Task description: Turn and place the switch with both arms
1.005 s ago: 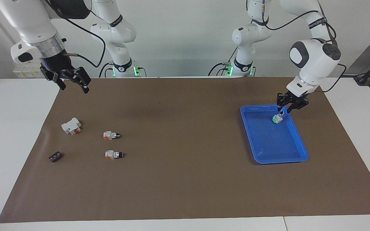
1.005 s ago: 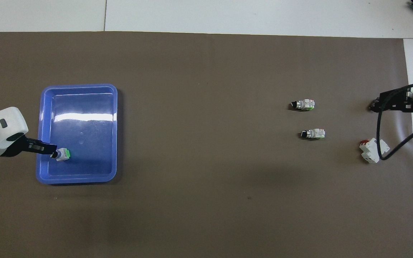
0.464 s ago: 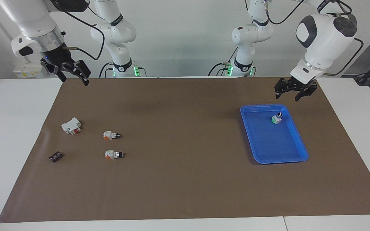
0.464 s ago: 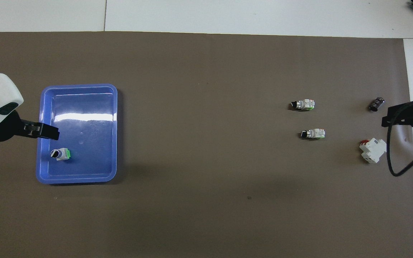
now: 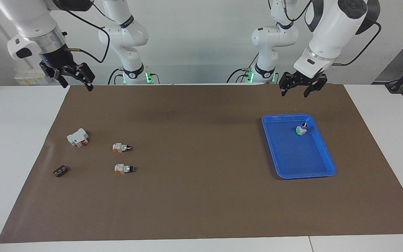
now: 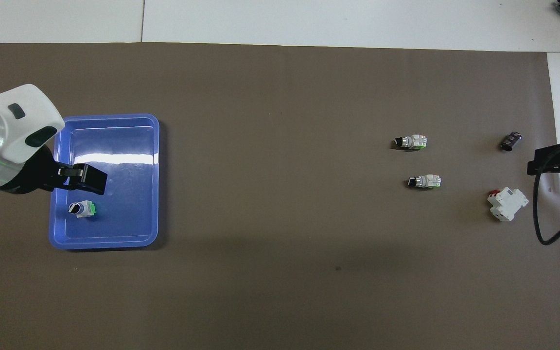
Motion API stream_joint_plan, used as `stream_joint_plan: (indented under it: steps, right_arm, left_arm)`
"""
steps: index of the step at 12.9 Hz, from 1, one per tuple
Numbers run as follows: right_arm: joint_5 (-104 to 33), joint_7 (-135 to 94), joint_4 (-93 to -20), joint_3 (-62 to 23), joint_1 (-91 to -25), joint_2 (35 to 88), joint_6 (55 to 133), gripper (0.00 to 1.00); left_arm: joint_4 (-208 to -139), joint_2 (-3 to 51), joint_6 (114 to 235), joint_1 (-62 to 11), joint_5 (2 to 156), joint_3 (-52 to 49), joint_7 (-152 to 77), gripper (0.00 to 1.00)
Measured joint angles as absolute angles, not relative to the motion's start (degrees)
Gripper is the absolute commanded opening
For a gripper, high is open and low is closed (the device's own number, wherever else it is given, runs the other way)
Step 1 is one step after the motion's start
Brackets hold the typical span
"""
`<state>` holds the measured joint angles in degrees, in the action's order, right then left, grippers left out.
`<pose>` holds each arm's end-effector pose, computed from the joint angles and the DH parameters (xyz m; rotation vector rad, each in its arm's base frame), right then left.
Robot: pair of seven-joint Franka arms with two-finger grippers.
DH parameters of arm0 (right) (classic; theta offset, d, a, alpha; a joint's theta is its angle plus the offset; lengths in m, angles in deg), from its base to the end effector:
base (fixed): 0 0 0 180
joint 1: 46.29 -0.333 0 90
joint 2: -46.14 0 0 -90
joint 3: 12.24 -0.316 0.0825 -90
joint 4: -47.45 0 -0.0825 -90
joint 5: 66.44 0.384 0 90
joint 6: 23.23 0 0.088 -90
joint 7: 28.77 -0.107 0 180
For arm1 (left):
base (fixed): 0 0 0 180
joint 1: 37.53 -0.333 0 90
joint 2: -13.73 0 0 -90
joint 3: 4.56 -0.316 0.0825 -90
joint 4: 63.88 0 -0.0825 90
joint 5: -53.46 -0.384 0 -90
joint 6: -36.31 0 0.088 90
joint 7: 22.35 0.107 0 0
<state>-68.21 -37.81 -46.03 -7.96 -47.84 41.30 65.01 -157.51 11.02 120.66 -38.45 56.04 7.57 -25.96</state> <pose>0.5240 -0.0302 0.6387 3.1001 -0.3204 -0.0091 0.5166 -0.1104 0.6120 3.1092 -0.2081 -0.1861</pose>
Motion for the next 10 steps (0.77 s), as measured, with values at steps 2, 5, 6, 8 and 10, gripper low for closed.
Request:
stream_joint_plan:
  steps: [2,5,6,8,10]
  right_arm:
    - [-70.1,-37.8,-45.8,-9.1,-48.7,41.3,65.2,1.00]
    - [-70.2,-37.8,-45.5,-9.4,-49.0,41.3,65.2,1.00]
    - [-70.2,-37.8,-45.5,-9.4,-49.0,41.3,65.2,1.00]
    - [-70.1,-37.8,-45.5,-9.4,-49.0,41.3,65.1,1.00]
    - [-70.1,-37.8,-45.5,-9.4,-49.0,41.3,64.9,1.00]
  left_arm:
    - [-150.0,14.0,114.2,-38.5,56.0,7.4,-26.1,0.95]
    - [-146.5,16.2,115.0,-38.5,56.0,7.3,-31.4,1.00]
    - [-146.7,16.5,116.5,-38.5,56.0,7.3,-32.2,1.00]
    - [-146.8,16.8,117.9,-38.5,56.0,7.3,-32.6,1.00]
    - [-146.8,16.8,119.3,-38.5,56.0,7.3,-32.7,1.00]
